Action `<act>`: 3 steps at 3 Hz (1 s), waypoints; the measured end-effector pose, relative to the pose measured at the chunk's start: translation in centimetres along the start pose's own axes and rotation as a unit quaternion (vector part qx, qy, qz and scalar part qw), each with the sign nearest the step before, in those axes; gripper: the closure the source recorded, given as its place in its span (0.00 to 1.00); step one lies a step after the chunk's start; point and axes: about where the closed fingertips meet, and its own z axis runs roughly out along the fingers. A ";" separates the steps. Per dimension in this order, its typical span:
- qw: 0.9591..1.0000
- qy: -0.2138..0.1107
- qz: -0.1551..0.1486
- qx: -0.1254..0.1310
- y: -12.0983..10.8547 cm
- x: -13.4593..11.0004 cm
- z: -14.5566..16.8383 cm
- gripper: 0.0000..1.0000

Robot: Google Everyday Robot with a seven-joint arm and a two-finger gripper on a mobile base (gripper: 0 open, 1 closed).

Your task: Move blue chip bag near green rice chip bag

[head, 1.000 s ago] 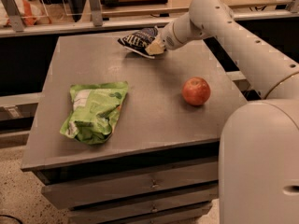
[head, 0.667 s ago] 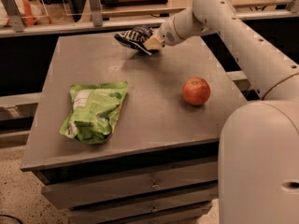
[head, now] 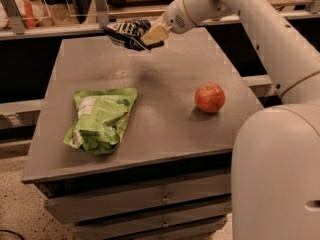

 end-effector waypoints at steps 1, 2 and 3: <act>0.999 0.014 -0.013 -0.029 3.3 -1.6 -1.0 1.00; 0.996 0.042 -0.055 -0.048 7.0 -1.7 -0.6 1.00; 0.992 0.072 -0.086 -0.053 10.6 -0.8 0.1 1.00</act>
Offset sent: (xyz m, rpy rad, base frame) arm -0.1157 0.0470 -0.0061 -0.2216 -0.0317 0.2359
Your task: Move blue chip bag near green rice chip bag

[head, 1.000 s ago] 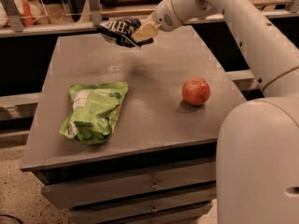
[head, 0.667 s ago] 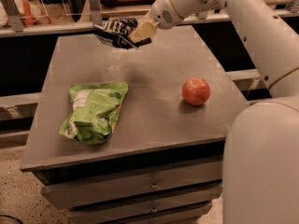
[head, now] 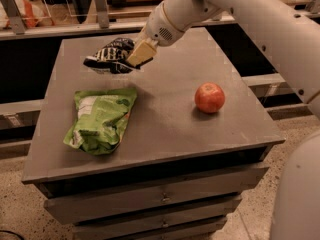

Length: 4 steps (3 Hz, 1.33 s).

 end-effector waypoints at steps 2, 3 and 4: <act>0.998 0.044 -0.036 -0.029 4.6 0.7 1.6 1.00; 0.996 0.064 -0.049 -0.036 5.4 1.0 1.7 0.84; 0.995 0.075 -0.060 -0.037 5.3 1.2 1.7 0.60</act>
Offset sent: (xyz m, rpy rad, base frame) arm -0.0615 0.0123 -0.0309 -0.1678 0.0263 0.1312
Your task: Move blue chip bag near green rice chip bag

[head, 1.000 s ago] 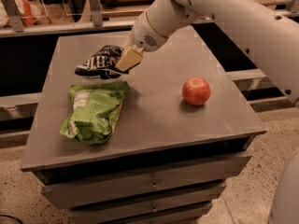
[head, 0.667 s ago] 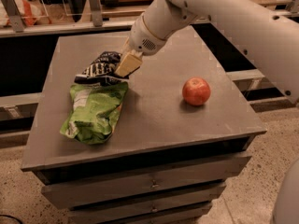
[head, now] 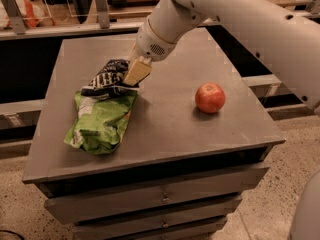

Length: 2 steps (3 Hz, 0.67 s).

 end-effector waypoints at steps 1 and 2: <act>1.000 0.008 -0.005 0.000 -0.2 0.3 -0.3 0.37; 1.000 0.014 -0.005 0.003 -0.4 0.6 -0.5 0.15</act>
Offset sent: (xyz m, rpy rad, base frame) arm 0.0072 -0.0170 0.0051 -0.0397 -0.0197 -0.0130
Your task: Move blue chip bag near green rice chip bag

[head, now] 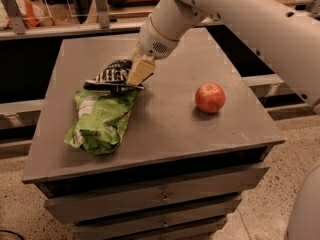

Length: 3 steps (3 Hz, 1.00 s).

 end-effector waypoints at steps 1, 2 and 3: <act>1.000 -0.004 0.001 0.004 -0.4 0.4 -0.2 0.00; 1.000 -0.002 0.007 0.014 -0.9 1.2 -0.8 0.00; 0.998 0.001 0.018 0.058 -2.8 2.6 -3.2 0.00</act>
Offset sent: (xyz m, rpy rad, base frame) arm 0.0154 -0.0335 0.0077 0.0134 -0.0331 -0.0625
